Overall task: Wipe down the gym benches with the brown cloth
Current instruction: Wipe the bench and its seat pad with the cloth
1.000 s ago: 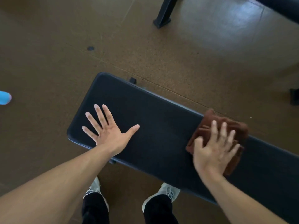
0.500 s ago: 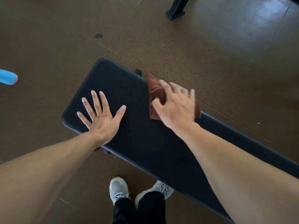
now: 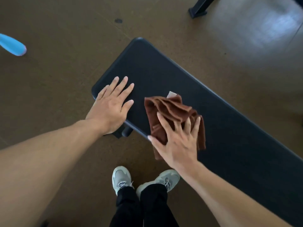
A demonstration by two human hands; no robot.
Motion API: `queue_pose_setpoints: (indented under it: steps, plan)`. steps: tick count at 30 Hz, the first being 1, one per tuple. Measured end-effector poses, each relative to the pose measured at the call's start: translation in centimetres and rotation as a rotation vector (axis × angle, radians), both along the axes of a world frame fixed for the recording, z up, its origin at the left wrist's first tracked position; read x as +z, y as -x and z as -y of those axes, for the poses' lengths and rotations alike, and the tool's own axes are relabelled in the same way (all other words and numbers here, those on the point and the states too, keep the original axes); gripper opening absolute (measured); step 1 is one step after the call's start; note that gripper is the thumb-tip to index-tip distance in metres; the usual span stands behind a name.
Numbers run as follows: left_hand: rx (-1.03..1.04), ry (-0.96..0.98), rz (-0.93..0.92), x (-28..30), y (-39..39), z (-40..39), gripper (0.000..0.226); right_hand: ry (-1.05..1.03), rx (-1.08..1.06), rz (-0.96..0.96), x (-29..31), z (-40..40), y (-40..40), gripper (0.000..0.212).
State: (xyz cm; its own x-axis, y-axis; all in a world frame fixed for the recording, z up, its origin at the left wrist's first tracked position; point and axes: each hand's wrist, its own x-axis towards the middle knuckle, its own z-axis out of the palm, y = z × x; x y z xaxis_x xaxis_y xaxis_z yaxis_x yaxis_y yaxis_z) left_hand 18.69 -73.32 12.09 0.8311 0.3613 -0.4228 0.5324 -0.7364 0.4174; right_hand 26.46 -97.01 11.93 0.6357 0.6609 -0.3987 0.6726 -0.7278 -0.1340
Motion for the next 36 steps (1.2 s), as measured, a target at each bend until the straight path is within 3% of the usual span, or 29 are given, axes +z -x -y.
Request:
queue_pose_setpoints:
  steps: [3, 7, 12, 14, 17, 20, 23, 27, 30, 33, 36]
  plan:
    - [0.191, -0.050, 0.080, 0.4, 5.4, -0.5, 0.062, -0.073, 0.004, 0.024, -0.6, -8.9, -0.9, 0.079]
    - [0.415, -0.059, -0.022, -0.2, 11.8, -1.0, 0.065, -0.170, 0.157, 0.047, -1.6, -15.7, 2.4, 0.071]
    - [0.309, -0.058, -0.036, 0.1, 11.5, -0.8, 0.068, -0.088, 0.326, 0.071, -1.8, -4.8, 4.7, 0.077]
    - [0.215, -0.042, 0.000, 0.7, 9.5, -0.3, 0.069, 0.003, 0.204, 0.081, -1.4, 1.3, 4.8, 0.080]
    - [0.130, 0.021, -0.035, 1.5, 6.4, 1.1, 0.068, 0.156, -0.172, 0.028, -0.1, 5.9, 3.9, 0.077]
    - [0.069, -0.034, -0.160, 1.8, 5.6, 2.1, 0.077, 0.182, -0.453, -0.039, 0.6, 3.6, 2.3, 0.080]
    - [0.007, -0.056, -0.180, 1.8, 5.8, 1.3, 0.083, 0.097, -0.509, -0.011, 0.0, -2.6, -1.5, 0.078]
    - [0.006, 0.002, -0.169, 1.5, 6.1, 0.8, 0.087, -0.019, -0.269, 0.000, -1.0, -11.9, -4.3, 0.080]
    - [-0.004, 0.002, -0.204, 1.1, 6.5, 0.4, 0.091, -0.116, -0.021, 0.015, -1.2, -13.8, -2.2, 0.070]
    - [0.002, -0.063, -0.202, 0.9, 6.7, 1.1, 0.085, -0.131, 0.146, -0.012, -1.0, -9.0, 0.6, 0.067]
    - [0.094, -0.120, -0.119, 1.3, 5.9, 3.2, 0.069, -0.060, 0.177, -0.006, -0.9, -0.5, 2.6, 0.070]
